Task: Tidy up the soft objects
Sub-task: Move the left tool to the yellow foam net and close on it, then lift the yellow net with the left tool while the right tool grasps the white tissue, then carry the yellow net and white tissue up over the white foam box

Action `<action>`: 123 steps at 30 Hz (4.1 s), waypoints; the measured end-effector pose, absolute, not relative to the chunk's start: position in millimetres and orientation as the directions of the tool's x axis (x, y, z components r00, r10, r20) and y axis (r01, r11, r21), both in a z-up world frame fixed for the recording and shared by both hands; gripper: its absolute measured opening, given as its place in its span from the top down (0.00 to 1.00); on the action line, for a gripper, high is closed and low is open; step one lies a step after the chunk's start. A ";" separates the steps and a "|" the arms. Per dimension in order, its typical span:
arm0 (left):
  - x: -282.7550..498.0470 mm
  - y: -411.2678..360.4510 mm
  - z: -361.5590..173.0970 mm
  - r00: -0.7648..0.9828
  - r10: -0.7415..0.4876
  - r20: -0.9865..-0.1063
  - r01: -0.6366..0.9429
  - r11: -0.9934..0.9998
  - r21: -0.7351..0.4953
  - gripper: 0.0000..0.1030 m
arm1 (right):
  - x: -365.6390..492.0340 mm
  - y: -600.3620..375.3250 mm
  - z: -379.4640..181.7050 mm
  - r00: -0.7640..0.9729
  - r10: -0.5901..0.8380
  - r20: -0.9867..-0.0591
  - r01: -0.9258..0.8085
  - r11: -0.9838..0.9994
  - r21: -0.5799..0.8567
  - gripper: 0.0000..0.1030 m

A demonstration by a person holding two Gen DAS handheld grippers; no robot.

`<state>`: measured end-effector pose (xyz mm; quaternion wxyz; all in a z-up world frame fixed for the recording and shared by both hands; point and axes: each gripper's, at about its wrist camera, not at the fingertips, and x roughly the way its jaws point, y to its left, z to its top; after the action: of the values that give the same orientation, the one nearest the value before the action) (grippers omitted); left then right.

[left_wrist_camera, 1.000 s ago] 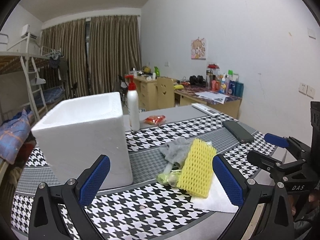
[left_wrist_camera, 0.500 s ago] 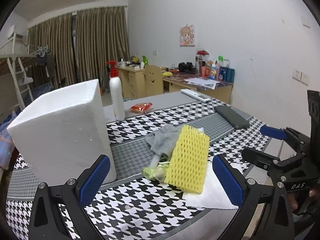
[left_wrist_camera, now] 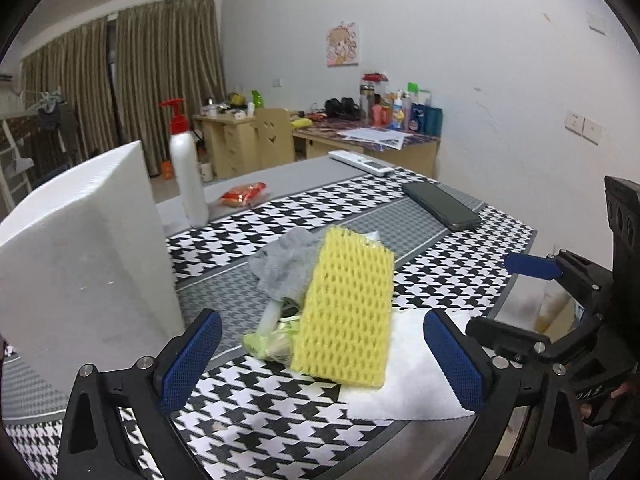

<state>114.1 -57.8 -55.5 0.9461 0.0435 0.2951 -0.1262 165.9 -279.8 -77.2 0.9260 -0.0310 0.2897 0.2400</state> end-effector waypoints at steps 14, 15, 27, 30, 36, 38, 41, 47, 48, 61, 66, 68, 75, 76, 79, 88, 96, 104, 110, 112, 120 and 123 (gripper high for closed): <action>148.8 -69.1 -74.1 0.722 -0.244 -0.648 0.304 0.953 -0.020 0.26 | 172.7 -278.5 -88.0 0.681 0.433 -0.591 -0.479 0.873 0.087 0.01; 151.8 -69.9 -76.3 0.717 -0.237 -0.655 0.300 0.954 -0.017 0.27 | 173.4 -278.9 -88.5 0.679 0.433 -0.593 -0.479 0.873 0.090 0.01; 162.8 -70.8 -88.0 0.690 -0.205 -0.694 0.281 0.960 -0.004 0.54 | 180.6 -271.3 -95.4 0.649 0.447 -0.616 -0.496 0.862 0.102 0.01; 163.8 -70.9 -88.9 0.677 -0.221 -0.702 0.294 0.956 -0.017 0.70 | 181.8 -268.5 -96.6 0.638 0.453 -0.623 -0.506 0.856 0.104 0.01; 159.1 -70.8 -84.7 0.686 -0.233 -0.689 0.301 0.953 -0.024 0.81 | 181.1 -257.9 -100.2 0.630 0.435 -0.643 -0.522 0.850 0.064 0.01; 158.4 -70.0 -83.1 0.690 -0.242 -0.682 0.304 0.952 -0.030 0.85 | 180.4 -254.0 -101.9 0.626 0.430 -0.651 -0.530 0.847 0.050 0.01; 156.6 -68.5 -80.6 0.697 -0.252 -0.671 0.307 0.951 -0.037 0.86 | 180.8 -246.7 -106.0 0.620 0.404 -0.673 -0.535 0.845 0.014 0.05; 152.2 -67.2 -76.1 0.703 -0.275 -0.656 0.325 0.945 -0.048 0.89 | 182.7 -239.3 -114.6 0.595 0.384 -0.706 -0.548 0.836 -0.007 0.20; 151.4 -66.7 -75.5 0.705 -0.277 -0.653 0.325 0.944 -0.049 0.89 | 182.1 -239.0 -114.4 0.593 0.388 -0.706 -0.554 0.832 -0.008 0.24; 130.7 -48.5 -51.2 0.763 -0.287 -0.579 0.307 0.949 -0.065 0.89 | 181.2 -238.6 -109.7 0.573 0.401 -0.715 -0.568 0.823 0.006 0.88; 121.7 -40.7 -38.8 0.788 -0.281 -0.547 0.292 0.954 -0.070 0.89 | 178.2 -241.8 -100.0 0.592 0.410 -0.694 -0.566 0.825 0.005 0.89; 118.1 -37.7 -36.2 0.796 -0.278 -0.538 0.286 0.956 -0.072 0.89 | 177.4 -243.1 -95.8 0.595 0.419 -0.686 -0.568 0.823 0.009 0.89; 107.3 -29.9 -26.9 0.825 -0.254 -0.505 0.256 0.964 -0.068 0.89 | 171.8 -248.2 -77.1 0.634 0.438 -0.637 -0.555 0.832 0.019 0.89; 104.3 -29.3 -26.3 0.830 -0.247 -0.500 0.250 0.966 -0.062 0.89 | 170.8 -248.5 -75.0 0.638 0.440 -0.632 -0.556 0.831 0.018 0.89; 100.2 -27.5 -23.3 0.839 -0.237 -0.489 0.241 0.969 -0.054 0.89 | 166.5 -247.4 -67.6 0.643 0.458 -0.614 -0.566 0.824 0.022 0.89; 94.9 -24.8 -19.0 0.860 -0.195 -0.472 0.202 0.979 -0.035 0.89 | 166.7 -250.3 -49.1 0.674 0.475 -0.566 -0.556 0.831 0.035 0.89; 90.9 -20.7 -10.1 0.880 -0.172 -0.442 0.182 0.983 -0.021 0.89 | 171.3 -247.6 -37.2 0.687 0.497 -0.529 -0.561 0.827 0.049 0.89; 94.1 -16.1 1.6 0.894 -0.152 -0.422 0.163 0.987 -0.011 0.89 | 178.1 -244.1 -24.6 0.696 0.522 -0.493 -0.566 0.821 0.071 0.89; 96.5 -11.1 9.6 0.905 -0.134 -0.404 0.144 0.990 -0.008 0.89 | 185.4 -244.8 -16.2 0.709 0.518 -0.478 -0.554 0.829 0.078 0.89; 97.3 -9.7 12.1 0.906 -0.130 -0.402 0.138 0.990 -0.008 0.89 | 186.5 -244.5 -13.6 0.711 0.523 -0.471 -0.555 0.828 0.081 0.89; 101.6 -10.7 21.5 0.917 -0.102 -0.385 0.113 0.994 0.007 0.89 | 192.3 -241.9 -2.8 0.724 0.536 -0.434 -0.557 0.825 0.091 0.89; 101.9 -11.2 24.7 0.922 -0.099 -0.375 0.113 0.994 0.014 0.89 | 193.8 -241.1 0.2 0.725 0.543 -0.424 -0.562 0.822 0.091 0.89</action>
<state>101.9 -11.2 24.7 0.9801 0.0176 0.1901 -0.0541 193.8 -241.1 0.2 0.9285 -0.0217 0.2212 0.2976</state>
